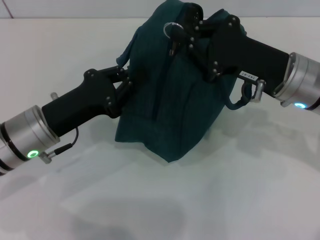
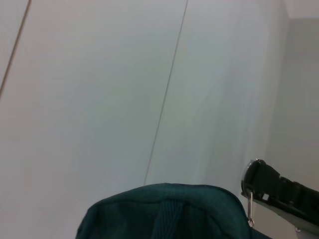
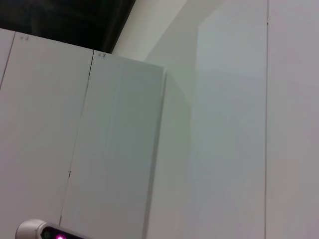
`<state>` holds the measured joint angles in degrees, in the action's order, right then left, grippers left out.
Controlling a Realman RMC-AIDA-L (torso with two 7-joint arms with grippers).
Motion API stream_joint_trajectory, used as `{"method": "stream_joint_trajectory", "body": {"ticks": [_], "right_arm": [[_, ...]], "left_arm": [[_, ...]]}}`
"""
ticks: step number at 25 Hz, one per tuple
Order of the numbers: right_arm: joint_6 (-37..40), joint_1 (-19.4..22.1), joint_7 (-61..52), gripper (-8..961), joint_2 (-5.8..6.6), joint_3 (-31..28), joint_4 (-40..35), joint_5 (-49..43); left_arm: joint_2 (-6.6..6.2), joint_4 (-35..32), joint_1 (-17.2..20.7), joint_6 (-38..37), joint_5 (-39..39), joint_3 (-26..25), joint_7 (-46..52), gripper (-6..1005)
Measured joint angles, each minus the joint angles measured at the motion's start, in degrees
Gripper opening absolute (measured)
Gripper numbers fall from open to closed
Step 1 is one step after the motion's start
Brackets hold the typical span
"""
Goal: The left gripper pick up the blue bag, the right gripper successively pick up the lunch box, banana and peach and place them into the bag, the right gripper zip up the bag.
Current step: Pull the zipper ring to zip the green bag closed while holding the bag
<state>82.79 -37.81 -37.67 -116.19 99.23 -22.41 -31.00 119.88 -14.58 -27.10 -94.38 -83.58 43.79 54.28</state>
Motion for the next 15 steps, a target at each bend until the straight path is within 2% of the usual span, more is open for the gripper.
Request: {"method": "stream_joint_trajectory", "body": {"ticks": [8,15], "right_arm": [[0.13,1.98,-1.19,78,0.0,0.78,-0.42,6.61],[-1.91,1.71,-4.01,81,0.01,0.26,0.91,9.83]], "left_arm": [[-0.22,-0.01,-0.41,-0.1,-0.03,3.65,0.77,85],[-0.47,-0.37,-0.1,-1.83,-0.09,7.98,1.42,58]]}}
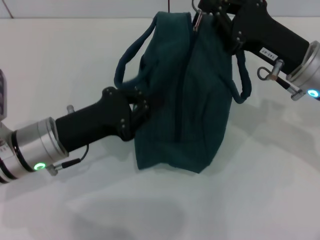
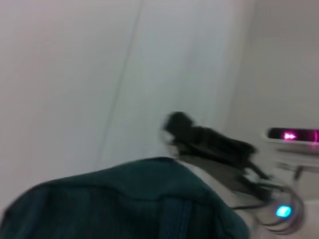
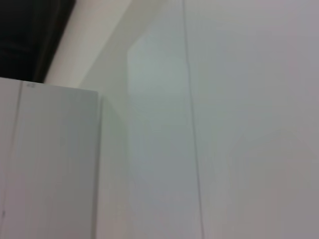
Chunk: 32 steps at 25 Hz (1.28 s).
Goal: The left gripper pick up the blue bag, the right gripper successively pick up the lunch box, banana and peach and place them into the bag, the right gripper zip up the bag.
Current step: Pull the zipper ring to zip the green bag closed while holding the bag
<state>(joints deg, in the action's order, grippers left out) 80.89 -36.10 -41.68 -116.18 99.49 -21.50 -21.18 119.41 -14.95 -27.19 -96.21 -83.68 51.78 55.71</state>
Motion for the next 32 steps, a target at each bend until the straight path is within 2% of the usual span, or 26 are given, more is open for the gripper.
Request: {"method": "stream_joint_trajectory", "body": {"ticks": [5,15,19,23,27,32], "right_arm": [[-4.35,-0.16,0.0,84,0.0,-0.02,-0.16,0.37],[-11.67,-1.18,4.01,89,-0.01,0.01,-0.55,0.38],[-10.85,-0.63,6.03,91,-0.01,0.01,-0.73,0.73],[-7.27,2.1,9.54,93,0.0,-0.05,-2.04,2.32],[-5.6,5.45,9.96,95,0.18,-0.09,-4.97,3.05],[-2.76,8.16,9.72,97,0.09,0.33,-5.76,3.19]], "left_arm": [[-0.12,-0.06,0.69,-2.97,-0.67,1.86,0.02,59],[-0.83,-0.16,4.04,-9.03,-2.25,2.09,0.1,58],[-1.03,-0.19,5.91,-9.4,-1.14,1.44,0.06,57],[-1.26,-0.25,7.11,-9.12,-0.04,-0.53,0.06,56],[-1.82,-0.26,7.6,-8.17,0.04,-2.78,1.17,99],[-1.44,-0.26,7.68,-5.63,0.08,-5.16,2.47,153]]}}
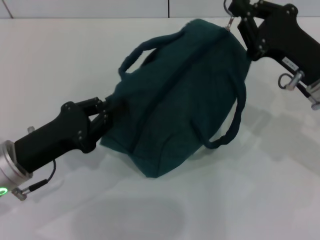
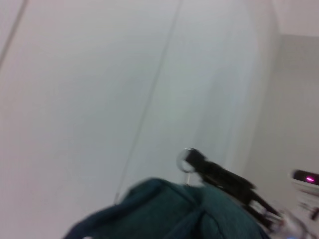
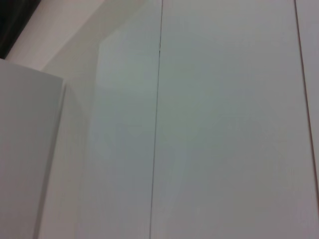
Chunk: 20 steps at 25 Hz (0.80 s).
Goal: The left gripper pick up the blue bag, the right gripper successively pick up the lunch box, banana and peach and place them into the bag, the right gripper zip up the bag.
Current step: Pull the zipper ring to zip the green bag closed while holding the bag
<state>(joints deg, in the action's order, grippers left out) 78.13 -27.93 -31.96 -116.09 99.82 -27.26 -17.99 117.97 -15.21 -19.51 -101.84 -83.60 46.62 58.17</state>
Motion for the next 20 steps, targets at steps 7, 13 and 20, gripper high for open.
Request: {"method": "stream_joint_trajectory", "body": {"ticks": [7,13,20], "right_arm": [[0.53,0.28,-1.51,101,-0.08,0.82,0.52,0.06],[-1.1,-0.45,-1.67,104,0.1,0.47,1.09,0.06],[-4.91,-3.37,-1.7,107,0.04,0.31,1.37,0.16]], "left_arm": [[0.23,0.0,0.2,1.17,-0.02,-0.94,1.03,229],[-0.15,-4.47,1.75,-0.39,0.65,-4.08,7.3,379],[0.69,-21.05,0.05,-0.19,-4.99,-3.86,22.62,625]]}}
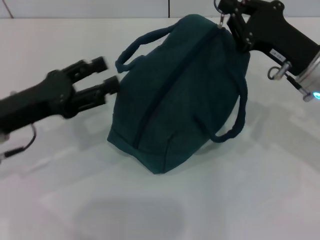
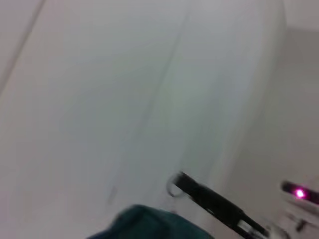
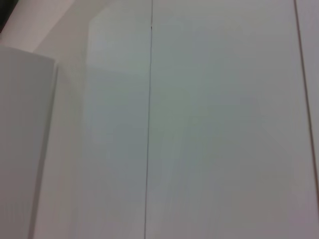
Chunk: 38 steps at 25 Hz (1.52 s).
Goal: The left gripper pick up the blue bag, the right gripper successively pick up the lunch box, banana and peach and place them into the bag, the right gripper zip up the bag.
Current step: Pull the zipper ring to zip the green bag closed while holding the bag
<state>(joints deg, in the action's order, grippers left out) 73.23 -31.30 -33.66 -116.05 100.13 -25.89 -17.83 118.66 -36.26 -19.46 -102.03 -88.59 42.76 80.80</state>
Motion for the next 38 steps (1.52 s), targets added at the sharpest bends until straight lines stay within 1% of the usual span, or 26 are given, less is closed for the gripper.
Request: {"method": "stream_joint_trajectory", "body": {"ticks": [3,6,9,11,14,18,21,23,26,31,36,38], "right_arm": [[-1.04,-1.28,0.0,109,0.05,0.01,0.05,0.0],[-2.55,-2.5,0.02,111,0.07,0.03,0.09,0.0],[-4.63,-3.78,0.14,112,-0.09,-0.24,0.5,0.43],[-6.49,-4.94,0.05,113,-0.17,-0.58,0.88,1.15],[-7.15,-6.14,0.02,115,-0.17,-0.64,1.33,1.54],[-7.18,-6.67,0.01,117,-0.16,-0.65,1.39,1.97],[-7.08,-6.71,0.0,118,-0.15,-0.65,1.39,1.99],[-7.02,-6.71,0.0,119,-0.14,-0.65,1.39,2.0],[-7.01,-6.73,0.0,121,-0.13,-0.63,1.39,2.02],[-6.9,-6.75,-0.33,123,-0.14,-0.32,1.39,2.02],[-6.87,-6.42,-0.7,126,-0.14,-0.27,1.27,2.01],[-6.85,-6.3,-0.83,127,-0.14,-0.22,1.12,2.01]], "left_arm": [[0.64,-6.64,-3.12,1.81,-4.79,0.06,8.97,738],[0.87,-12.86,-7.0,5.03,-8.48,0.29,18.72,849],[0.85,-18.78,-10.54,7.18,-11.68,2.2,24.7,848],[0.87,-23.07,-12.14,9.84,-13.94,5.41,28.32,848],[0.88,-29.0,-13.61,13.92,-15.88,12.65,34.0,849],[0.92,-36.47,-13.84,16.84,-18.56,20.36,41.48,848],[0.97,-41.72,-13.47,20.36,-22.3,25.51,48.36,846],[0.97,-44.28,-13.09,22.0,-23.92,28.03,51.92,844],[1.03,-47.18,-12.18,22.69,-24.41,30.15,55.57,841],[1.07,-48.64,-10.79,25.63,-25.93,33.8,59.11,837],[1.05,-48.99,-9.39,32.3,-31.74,39.08,61.71,835],[1.05,-49.59,-8.97,33.96,-33.96,40.26,63.0,834]]}}
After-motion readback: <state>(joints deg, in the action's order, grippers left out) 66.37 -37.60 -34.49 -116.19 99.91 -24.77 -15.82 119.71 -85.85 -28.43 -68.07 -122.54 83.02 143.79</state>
